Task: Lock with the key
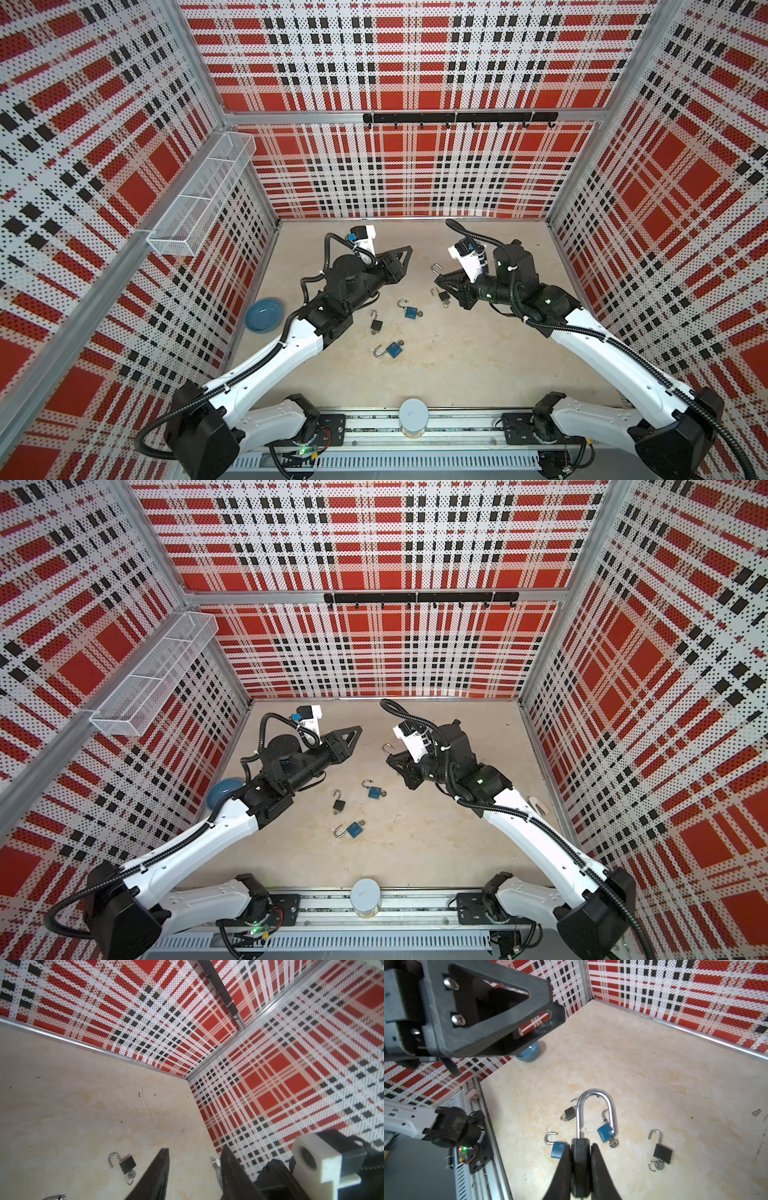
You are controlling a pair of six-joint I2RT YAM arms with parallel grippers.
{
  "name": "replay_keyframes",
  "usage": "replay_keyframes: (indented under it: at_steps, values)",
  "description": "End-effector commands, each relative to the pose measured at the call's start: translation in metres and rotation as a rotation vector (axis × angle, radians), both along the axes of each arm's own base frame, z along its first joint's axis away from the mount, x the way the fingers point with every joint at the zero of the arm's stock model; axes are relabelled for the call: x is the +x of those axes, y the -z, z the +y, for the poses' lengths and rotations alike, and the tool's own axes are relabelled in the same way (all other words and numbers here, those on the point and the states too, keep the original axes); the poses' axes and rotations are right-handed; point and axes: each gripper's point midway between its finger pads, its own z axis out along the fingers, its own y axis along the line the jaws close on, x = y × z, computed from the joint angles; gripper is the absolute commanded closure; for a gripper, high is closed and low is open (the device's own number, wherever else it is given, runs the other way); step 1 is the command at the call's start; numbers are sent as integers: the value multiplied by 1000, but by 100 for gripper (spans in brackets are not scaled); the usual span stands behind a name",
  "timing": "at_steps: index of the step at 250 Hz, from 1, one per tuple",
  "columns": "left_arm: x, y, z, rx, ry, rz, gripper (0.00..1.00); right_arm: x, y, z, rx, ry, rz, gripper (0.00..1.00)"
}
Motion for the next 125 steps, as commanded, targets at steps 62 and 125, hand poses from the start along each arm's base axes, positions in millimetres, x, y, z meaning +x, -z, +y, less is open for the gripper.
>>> replay_keyframes:
  at_steps: [62,125]
  values:
    - [-42,5,-17,208,280,-161,58,-34,-24,10,44,-173,47,100]
    - [-50,-1,-35,180,399,-189,63,-36,-25,16,53,-204,79,100]
